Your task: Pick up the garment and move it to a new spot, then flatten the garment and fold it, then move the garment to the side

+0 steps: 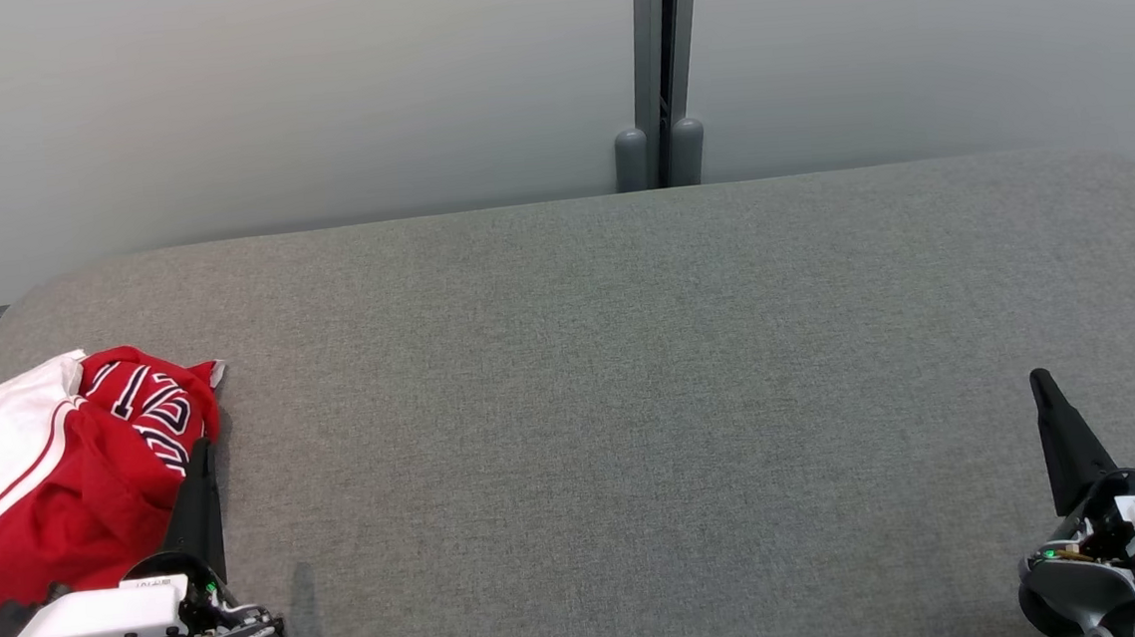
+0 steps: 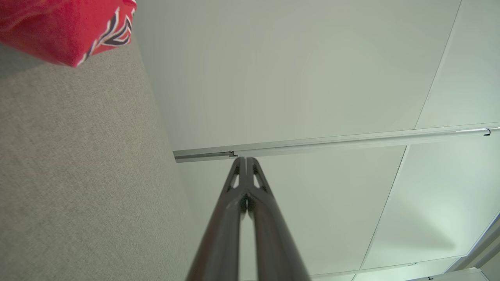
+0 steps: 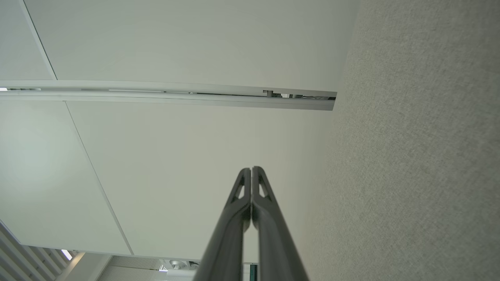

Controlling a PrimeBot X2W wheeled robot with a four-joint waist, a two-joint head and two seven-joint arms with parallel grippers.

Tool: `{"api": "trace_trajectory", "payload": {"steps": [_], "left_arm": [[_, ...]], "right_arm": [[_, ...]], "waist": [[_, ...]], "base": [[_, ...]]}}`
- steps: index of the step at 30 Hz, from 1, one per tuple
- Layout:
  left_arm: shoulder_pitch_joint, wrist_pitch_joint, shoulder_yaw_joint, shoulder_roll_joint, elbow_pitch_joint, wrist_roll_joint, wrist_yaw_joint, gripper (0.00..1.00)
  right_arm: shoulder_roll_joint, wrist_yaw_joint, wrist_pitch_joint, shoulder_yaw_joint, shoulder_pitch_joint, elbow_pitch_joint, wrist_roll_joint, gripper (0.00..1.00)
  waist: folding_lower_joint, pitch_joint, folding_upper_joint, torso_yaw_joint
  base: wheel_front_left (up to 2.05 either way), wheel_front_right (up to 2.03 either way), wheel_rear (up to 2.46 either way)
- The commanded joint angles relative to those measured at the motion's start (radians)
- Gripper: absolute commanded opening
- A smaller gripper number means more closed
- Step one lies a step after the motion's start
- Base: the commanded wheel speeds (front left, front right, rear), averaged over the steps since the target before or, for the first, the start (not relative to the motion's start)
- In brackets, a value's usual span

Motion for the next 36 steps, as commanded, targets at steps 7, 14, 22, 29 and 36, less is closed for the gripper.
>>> {"api": "trace_trajectory", "payload": {"steps": [7, 14, 22, 29, 36], "left_arm": [[-0.016, 0.003, 0.004, 0.006, -0.003, -0.001, -0.005, 0.0], [0.011, 0.0, -0.001, -0.004, 0.012, 0.0, 0.0, 1.0], [0.034, -0.027, -0.016, -0.012, 0.044, 0.02, 0.0, 1.0], [0.019, -0.062, -0.028, -0.007, 0.056, 0.092, 0.0, 1.0], [0.005, -0.093, -0.029, -0.008, 0.064, 0.199, 0.0, 1.0]], "right_arm": [[-0.009, 0.0, 0.003, -0.001, 0.009, -0.003, 0.002, 0.0], [0.006, 0.0, 0.0, 0.001, 0.005, 0.011, 0.0, 1.0], [0.01, -0.001, -0.023, 0.02, 0.023, 0.025, -0.021, 1.0], [-0.009, -0.001, -0.062, 0.049, 0.01, 0.023, -0.077, 1.0], [-0.014, -0.001, -0.093, 0.061, 0.0, 0.016, -0.168, 1.0]], "waist": [[0.0, 0.0, -0.0001, 0.0], [0.0, 0.0, -0.0001, 0.0], [0.0, 0.002, -0.0001, 0.0], [0.0, 0.003, -0.0001, 0.0], [0.0, 0.005, -0.0001, 0.0]], "base": [[0.0, 0.0, 0.0], [0.0, 0.0, 0.0], [0.0, 0.0, 0.0], [0.0, 0.0, 0.0], [0.0, 0.0, 0.0]]}}
